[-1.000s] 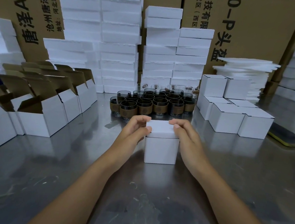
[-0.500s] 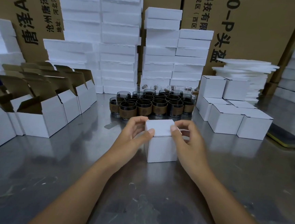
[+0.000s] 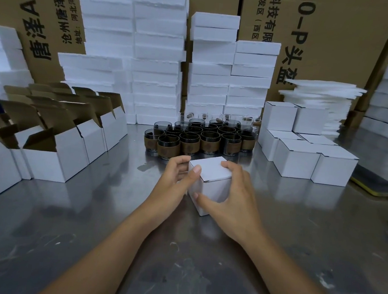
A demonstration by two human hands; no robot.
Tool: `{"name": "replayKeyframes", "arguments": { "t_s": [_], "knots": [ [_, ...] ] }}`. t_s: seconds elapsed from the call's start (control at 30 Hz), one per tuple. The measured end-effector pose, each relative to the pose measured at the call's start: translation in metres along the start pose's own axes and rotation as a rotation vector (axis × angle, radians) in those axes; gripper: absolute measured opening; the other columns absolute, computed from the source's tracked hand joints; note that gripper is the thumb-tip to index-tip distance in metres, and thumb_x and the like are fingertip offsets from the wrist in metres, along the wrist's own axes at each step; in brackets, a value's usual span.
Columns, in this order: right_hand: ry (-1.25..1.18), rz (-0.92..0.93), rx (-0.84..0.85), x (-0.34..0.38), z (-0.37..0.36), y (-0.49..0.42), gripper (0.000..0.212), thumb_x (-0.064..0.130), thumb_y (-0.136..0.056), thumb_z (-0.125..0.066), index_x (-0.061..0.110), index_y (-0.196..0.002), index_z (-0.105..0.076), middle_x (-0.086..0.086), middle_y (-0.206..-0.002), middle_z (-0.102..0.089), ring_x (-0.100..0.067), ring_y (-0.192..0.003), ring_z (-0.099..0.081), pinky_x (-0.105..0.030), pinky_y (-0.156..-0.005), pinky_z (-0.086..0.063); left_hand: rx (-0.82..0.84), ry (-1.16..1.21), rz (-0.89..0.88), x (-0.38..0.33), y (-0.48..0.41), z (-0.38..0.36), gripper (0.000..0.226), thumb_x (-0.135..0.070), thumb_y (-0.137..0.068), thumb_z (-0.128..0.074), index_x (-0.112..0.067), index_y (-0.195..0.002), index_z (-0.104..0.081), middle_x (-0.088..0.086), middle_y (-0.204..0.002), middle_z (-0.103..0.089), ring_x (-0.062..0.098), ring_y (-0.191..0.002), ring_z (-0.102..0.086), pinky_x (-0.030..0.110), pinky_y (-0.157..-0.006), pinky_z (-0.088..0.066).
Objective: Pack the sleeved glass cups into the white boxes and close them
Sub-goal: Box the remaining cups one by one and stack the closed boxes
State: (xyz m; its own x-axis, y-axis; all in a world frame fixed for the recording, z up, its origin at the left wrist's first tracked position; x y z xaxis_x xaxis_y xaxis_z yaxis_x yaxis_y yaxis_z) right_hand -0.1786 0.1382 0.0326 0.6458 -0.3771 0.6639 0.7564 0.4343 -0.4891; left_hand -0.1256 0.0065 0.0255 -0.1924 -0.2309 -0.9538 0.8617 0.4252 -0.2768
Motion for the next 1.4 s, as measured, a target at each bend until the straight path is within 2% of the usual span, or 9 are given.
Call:
{"name": "replayKeyframes", "arguments": {
  "t_s": [0.13,0.27,0.3,0.4,0.5,0.73,0.93,1.07,1.4],
  "knots": [
    [-0.062,-0.011,-0.039,-0.002,0.006,-0.002,0.076,0.044,-0.064,-0.074,0.032,-0.13,-0.038,0.014,-0.118,-0.04,-0.004,-0.112,-0.041,-0.017,-0.081,-0.033,-0.008,0.028,0.031,0.005,-0.003,0.001,0.036,-0.044,-0.09,-0.046,-0.03,-0.123,-0.047,-0.02,-0.116,-0.052,-0.005,-0.111,-0.049,0.021,-0.095,-0.042],
    [-0.068,-0.008,-0.058,-0.003,0.022,-0.01,0.073,0.039,-0.065,-0.075,0.035,-0.129,-0.041,0.017,-0.119,-0.044,-0.001,-0.106,-0.042,-0.005,-0.073,-0.034,-0.032,0.026,0.029,0.006,-0.006,0.002,0.024,-0.039,-0.095,-0.042,-0.031,-0.116,-0.05,-0.01,-0.116,-0.059,-0.004,-0.103,-0.058,0.019,-0.085,-0.045],
    [-0.062,-0.005,-0.07,-0.003,0.03,-0.014,0.073,0.04,-0.065,-0.076,0.036,-0.129,-0.041,0.017,-0.12,-0.045,-0.002,-0.107,-0.044,-0.007,-0.077,-0.037,-0.051,0.026,0.027,0.006,-0.007,0.003,0.021,-0.037,-0.096,-0.042,-0.029,-0.114,-0.051,-0.007,-0.113,-0.061,-0.002,-0.1,-0.06,0.02,-0.084,-0.046],
    [-0.048,-0.021,-0.116,-0.003,0.06,-0.033,0.072,0.042,-0.065,-0.078,0.037,-0.127,-0.043,0.012,-0.125,-0.049,-0.01,-0.112,-0.048,-0.034,-0.092,-0.045,-0.112,0.016,0.032,0.007,-0.011,0.009,0.012,-0.029,-0.096,-0.046,-0.028,-0.105,-0.054,0.0,-0.105,-0.063,0.006,-0.094,-0.062,0.025,-0.082,-0.048],
    [-0.047,-0.035,-0.167,-0.01,0.097,-0.061,0.071,0.041,-0.065,-0.079,0.034,-0.126,-0.044,0.007,-0.126,-0.051,-0.014,-0.114,-0.049,-0.041,-0.096,-0.045,-0.14,-0.004,0.042,0.012,-0.015,0.013,0.01,-0.025,-0.096,-0.049,-0.026,-0.102,-0.057,0.001,-0.099,-0.064,0.009,-0.089,-0.064,0.024,-0.078,-0.047],
    [0.084,-0.118,-0.301,-0.065,0.174,-0.13,0.074,0.045,-0.069,-0.078,0.026,-0.131,-0.043,0.003,-0.124,-0.047,-0.011,-0.107,-0.041,-0.029,-0.086,-0.037,-0.172,-0.028,0.034,0.024,-0.026,0.019,0.01,-0.018,-0.093,-0.055,-0.025,-0.094,-0.063,0.001,-0.082,-0.067,0.015,-0.082,-0.065,0.026,-0.072,-0.047],
    [0.128,-0.299,-0.396,-0.141,0.215,-0.162,0.082,0.039,-0.065,-0.084,0.017,-0.132,-0.042,-0.009,-0.131,-0.049,-0.028,-0.118,-0.048,-0.038,-0.093,-0.042,-0.204,-0.034,0.031,0.036,-0.034,0.024,0.014,-0.012,-0.09,-0.059,-0.024,-0.086,-0.066,0.004,-0.08,-0.068,0.011,-0.07,-0.065,0.029,-0.067,-0.046],
    [0.145,-0.344,-0.393,-0.172,0.217,-0.172,0.083,0.035,-0.065,-0.085,0.016,-0.133,-0.041,-0.012,-0.134,-0.047,-0.03,-0.122,-0.045,-0.044,-0.101,-0.041,-0.217,-0.02,0.03,0.041,-0.04,0.027,0.016,-0.005,-0.088,-0.06,-0.019,-0.084,-0.066,0.007,-0.077,-0.066,0.013,-0.064,-0.064,0.034,-0.066,-0.047],
    [0.123,-0.361,-0.418,-0.184,0.203,-0.181,0.077,0.032,-0.071,-0.081,0.019,-0.134,-0.038,-0.01,-0.141,-0.035,-0.03,-0.123,-0.042,-0.04,-0.099,-0.037,-0.21,-0.02,0.006,0.041,-0.04,0.025,0.019,-0.001,-0.087,-0.06,-0.017,-0.081,-0.066,0.003,-0.071,-0.065,0.013,-0.063,-0.063,0.033,-0.064,-0.046]
  ]
}}
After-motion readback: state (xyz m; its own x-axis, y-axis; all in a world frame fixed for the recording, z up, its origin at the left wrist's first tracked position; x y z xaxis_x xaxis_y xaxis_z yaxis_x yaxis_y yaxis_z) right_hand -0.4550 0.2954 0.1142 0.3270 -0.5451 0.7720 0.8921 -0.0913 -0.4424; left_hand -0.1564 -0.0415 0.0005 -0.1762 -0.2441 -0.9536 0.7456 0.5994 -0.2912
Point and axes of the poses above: each hand's wrist, its own y-axis away from the middle knuckle, its own z-axis out of the back of the hand, x = y × z, the point moved 10 cm from there along -y, towards the middle knuckle
